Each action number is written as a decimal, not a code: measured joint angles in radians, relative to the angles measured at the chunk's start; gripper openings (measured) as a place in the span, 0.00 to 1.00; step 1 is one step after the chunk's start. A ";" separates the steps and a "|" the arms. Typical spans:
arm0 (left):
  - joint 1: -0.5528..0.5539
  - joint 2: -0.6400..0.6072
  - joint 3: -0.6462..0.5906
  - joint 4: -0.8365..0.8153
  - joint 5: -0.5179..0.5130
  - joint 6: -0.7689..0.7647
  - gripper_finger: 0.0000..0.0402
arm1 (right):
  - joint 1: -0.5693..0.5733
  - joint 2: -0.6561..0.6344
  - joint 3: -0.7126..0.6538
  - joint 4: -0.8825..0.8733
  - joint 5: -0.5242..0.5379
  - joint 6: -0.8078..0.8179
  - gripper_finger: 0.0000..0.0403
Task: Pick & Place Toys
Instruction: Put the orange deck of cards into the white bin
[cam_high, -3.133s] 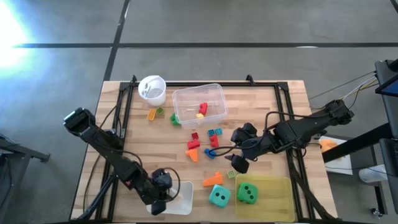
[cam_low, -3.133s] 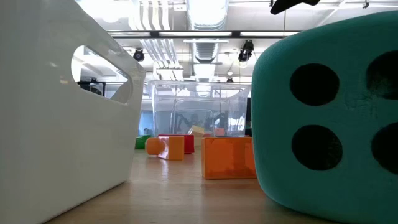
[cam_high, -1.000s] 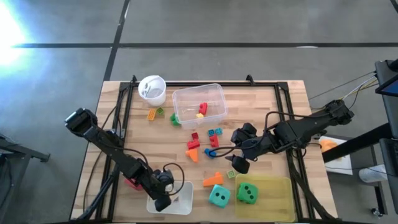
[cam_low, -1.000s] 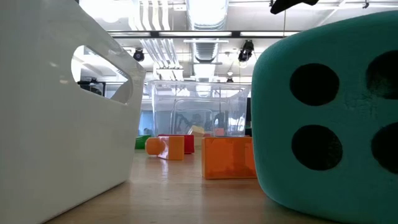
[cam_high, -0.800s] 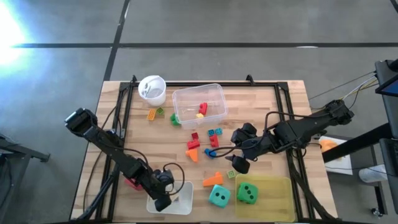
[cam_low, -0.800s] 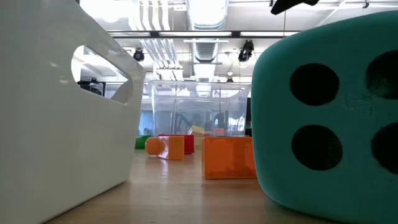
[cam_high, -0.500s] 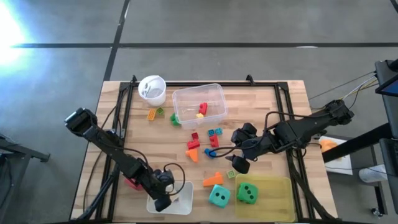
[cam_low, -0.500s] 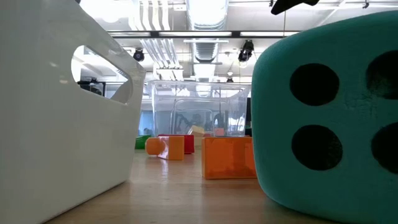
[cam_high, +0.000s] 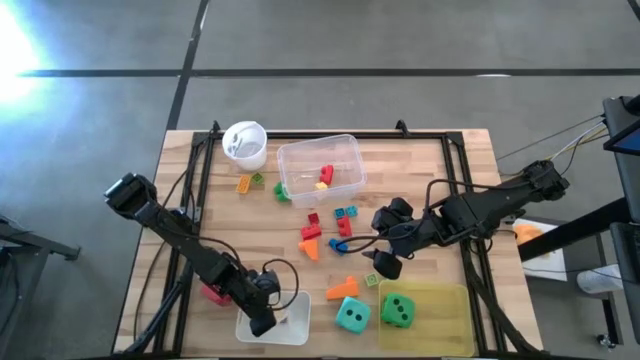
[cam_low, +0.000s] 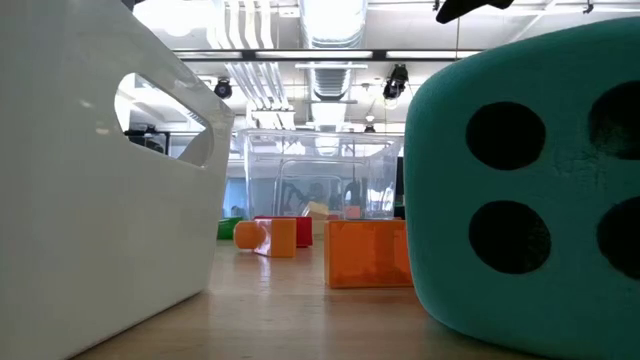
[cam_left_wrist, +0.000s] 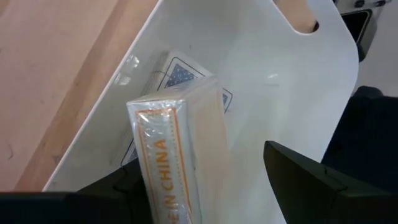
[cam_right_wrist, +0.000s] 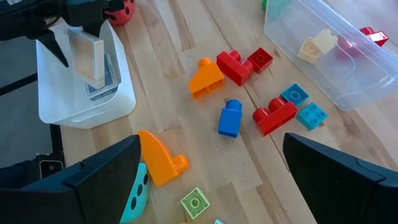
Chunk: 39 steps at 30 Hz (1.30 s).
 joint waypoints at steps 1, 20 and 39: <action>0.001 0.000 0.000 0.000 0.000 0.000 0.65 | 0.000 0.000 0.000 0.000 0.000 0.000 0.96; 0.021 -0.010 0.057 -0.103 0.009 0.002 0.65 | 0.000 0.000 0.000 0.000 0.000 0.000 0.96; 0.032 -0.011 0.058 -0.217 -0.035 0.059 0.65 | 0.000 0.000 0.005 0.000 0.000 0.000 0.96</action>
